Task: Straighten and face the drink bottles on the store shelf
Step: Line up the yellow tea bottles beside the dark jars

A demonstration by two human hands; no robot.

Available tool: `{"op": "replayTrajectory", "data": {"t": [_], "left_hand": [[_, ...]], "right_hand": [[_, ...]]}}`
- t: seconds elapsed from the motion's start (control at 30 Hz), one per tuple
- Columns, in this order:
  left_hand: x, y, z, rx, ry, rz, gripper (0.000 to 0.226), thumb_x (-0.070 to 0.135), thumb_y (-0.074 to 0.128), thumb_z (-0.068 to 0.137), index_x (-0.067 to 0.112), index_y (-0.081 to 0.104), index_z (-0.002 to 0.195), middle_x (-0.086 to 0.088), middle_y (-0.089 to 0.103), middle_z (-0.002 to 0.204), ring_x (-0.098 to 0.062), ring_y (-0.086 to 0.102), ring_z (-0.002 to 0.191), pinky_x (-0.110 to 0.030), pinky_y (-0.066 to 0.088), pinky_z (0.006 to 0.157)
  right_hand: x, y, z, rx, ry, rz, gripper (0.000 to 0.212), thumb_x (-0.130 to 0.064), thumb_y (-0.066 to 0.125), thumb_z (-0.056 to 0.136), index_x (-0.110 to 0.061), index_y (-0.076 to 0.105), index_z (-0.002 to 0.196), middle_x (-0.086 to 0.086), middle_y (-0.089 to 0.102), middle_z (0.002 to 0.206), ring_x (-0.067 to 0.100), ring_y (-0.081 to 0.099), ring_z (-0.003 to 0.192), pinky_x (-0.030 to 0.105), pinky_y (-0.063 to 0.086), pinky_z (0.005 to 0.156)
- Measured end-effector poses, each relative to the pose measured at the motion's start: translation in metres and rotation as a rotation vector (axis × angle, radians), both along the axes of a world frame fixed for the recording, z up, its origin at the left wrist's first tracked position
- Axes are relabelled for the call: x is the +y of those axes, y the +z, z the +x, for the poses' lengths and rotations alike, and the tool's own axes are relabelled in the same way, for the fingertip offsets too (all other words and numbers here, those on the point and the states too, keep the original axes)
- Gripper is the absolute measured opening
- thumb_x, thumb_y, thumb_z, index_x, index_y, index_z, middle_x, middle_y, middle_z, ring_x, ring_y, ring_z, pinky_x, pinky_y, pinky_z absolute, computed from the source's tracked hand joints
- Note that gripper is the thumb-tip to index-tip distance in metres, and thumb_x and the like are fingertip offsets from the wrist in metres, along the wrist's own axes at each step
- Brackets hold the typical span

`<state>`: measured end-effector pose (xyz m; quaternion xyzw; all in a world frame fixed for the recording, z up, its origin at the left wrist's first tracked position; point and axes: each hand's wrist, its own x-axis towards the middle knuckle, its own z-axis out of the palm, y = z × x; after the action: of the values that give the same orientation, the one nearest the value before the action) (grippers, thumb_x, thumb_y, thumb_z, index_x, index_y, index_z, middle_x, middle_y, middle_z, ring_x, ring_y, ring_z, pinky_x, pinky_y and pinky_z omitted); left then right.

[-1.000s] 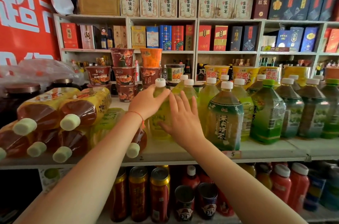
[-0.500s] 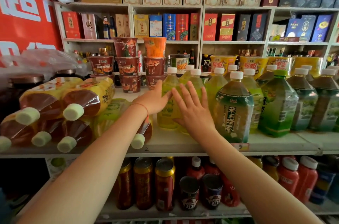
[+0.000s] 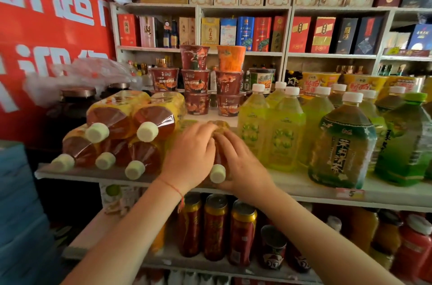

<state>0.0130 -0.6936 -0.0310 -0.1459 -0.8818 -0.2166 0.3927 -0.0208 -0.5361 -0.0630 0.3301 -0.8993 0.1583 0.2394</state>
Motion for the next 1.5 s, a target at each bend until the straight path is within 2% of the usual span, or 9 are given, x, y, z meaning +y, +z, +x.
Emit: {"op": "replayTrajectory", "data": {"t": [0.23, 0.37, 0.47, 0.67, 0.97, 1.2, 1.3, 1.4, 1.5], "left_hand": [[-0.016, 0.0, 0.005, -0.137, -0.065, 0.045, 0.046, 0.003, 0.046, 0.097, 0.019, 0.055, 0.139, -0.004, 0.063, 0.133, -0.021, 0.055, 0.126, -0.042, 0.042, 0.111], [-0.009, 0.009, 0.006, -0.256, -0.025, -0.233, 0.083, 0.022, 0.062, 0.093, 0.03, 0.013, 0.159, 0.0, 0.049, 0.147, -0.023, 0.044, 0.136, -0.039, 0.029, 0.118], [0.005, 0.012, -0.001, -0.306, -0.021, -0.21, 0.106, 0.044, 0.07, 0.089, 0.034, -0.01, 0.158, -0.002, 0.039, 0.155, -0.027, 0.039, 0.141, -0.042, 0.032, 0.117], [0.031, 0.016, -0.017, -0.339, -0.062, 0.04, 0.108, 0.067, 0.078, 0.068, 0.028, 0.026, 0.154, 0.002, 0.047, 0.144, -0.019, 0.047, 0.128, -0.03, 0.041, 0.097], [0.059, 0.005, -0.029, -0.625, -0.273, 0.338, 0.069, 0.067, 0.08, 0.055, 0.036, 0.057, 0.111, 0.016, 0.067, 0.107, -0.012, 0.067, 0.103, -0.027, 0.06, 0.074], [0.07, -0.008, -0.038, -0.574, -0.152, 0.275, 0.127, 0.081, 0.079, 0.048, 0.036, 0.023, 0.152, 0.002, 0.037, 0.146, -0.02, 0.034, 0.138, -0.049, 0.039, 0.113], [0.068, -0.015, -0.048, -0.51, -0.239, 0.311, 0.104, 0.067, 0.087, 0.054, 0.041, 0.038, 0.142, 0.012, 0.056, 0.134, -0.008, 0.054, 0.123, -0.044, 0.051, 0.103], [0.065, -0.015, -0.05, -0.479, -0.271, 0.338, 0.081, 0.033, 0.089, 0.07, 0.034, 0.043, 0.137, 0.02, 0.06, 0.119, 0.012, 0.053, 0.1, -0.019, 0.05, 0.089], [0.058, -0.015, -0.05, -0.473, -0.257, 0.329, 0.074, 0.03, 0.084, 0.08, 0.034, 0.044, 0.142, 0.019, 0.059, 0.122, -0.002, 0.058, 0.105, -0.02, 0.048, 0.083]], "right_hand": [[-0.006, -0.005, 0.001, 0.022, -0.046, -0.181, 0.093, -0.044, 0.075, 0.085, -0.026, 0.017, 0.156, 0.001, 0.017, 0.164, 0.023, 0.039, 0.141, 0.036, 0.055, 0.094], [0.014, 0.032, 0.005, -0.167, 0.034, -0.543, 0.074, -0.042, 0.07, 0.089, -0.028, 0.035, 0.152, -0.003, 0.044, 0.149, 0.014, 0.048, 0.131, 0.03, 0.043, 0.104], [0.029, 0.057, 0.01, -0.251, 0.09, -0.638, 0.055, -0.037, 0.067, 0.092, -0.028, 0.047, 0.143, -0.015, 0.061, 0.122, 0.003, 0.059, 0.112, 0.019, 0.052, 0.09], [0.06, 0.091, 0.01, -0.299, 0.089, -0.894, 0.02, -0.031, 0.06, 0.098, -0.032, 0.058, 0.118, -0.004, 0.066, 0.105, 0.015, 0.068, 0.096, 0.033, 0.062, 0.076], [0.064, 0.115, -0.004, -0.179, -0.06, -0.802, 0.036, -0.037, 0.053, 0.102, -0.032, 0.047, 0.137, -0.004, 0.069, 0.109, 0.006, 0.069, 0.087, 0.034, 0.061, 0.076], [0.06, 0.062, 0.0, 0.05, -0.263, -0.583, 0.104, -0.061, 0.069, 0.081, -0.017, 0.011, 0.156, 0.01, 0.026, 0.156, 0.024, 0.025, 0.145, 0.042, 0.03, 0.117], [0.061, 0.029, 0.007, -0.217, -0.341, -0.689, 0.129, -0.068, 0.075, 0.069, -0.022, -0.008, 0.157, 0.014, 0.012, 0.162, 0.034, 0.019, 0.148, 0.054, 0.033, 0.115], [0.062, 0.017, 0.007, -0.271, -0.341, -0.69, 0.134, -0.069, 0.074, 0.069, -0.026, -0.019, 0.156, 0.014, 0.008, 0.163, 0.036, 0.018, 0.148, 0.056, 0.034, 0.114], [0.063, 0.015, 0.006, -0.233, -0.341, -0.64, 0.13, -0.07, 0.07, 0.074, -0.026, -0.022, 0.155, 0.014, 0.006, 0.163, 0.036, 0.017, 0.148, 0.054, 0.033, 0.114]]}}
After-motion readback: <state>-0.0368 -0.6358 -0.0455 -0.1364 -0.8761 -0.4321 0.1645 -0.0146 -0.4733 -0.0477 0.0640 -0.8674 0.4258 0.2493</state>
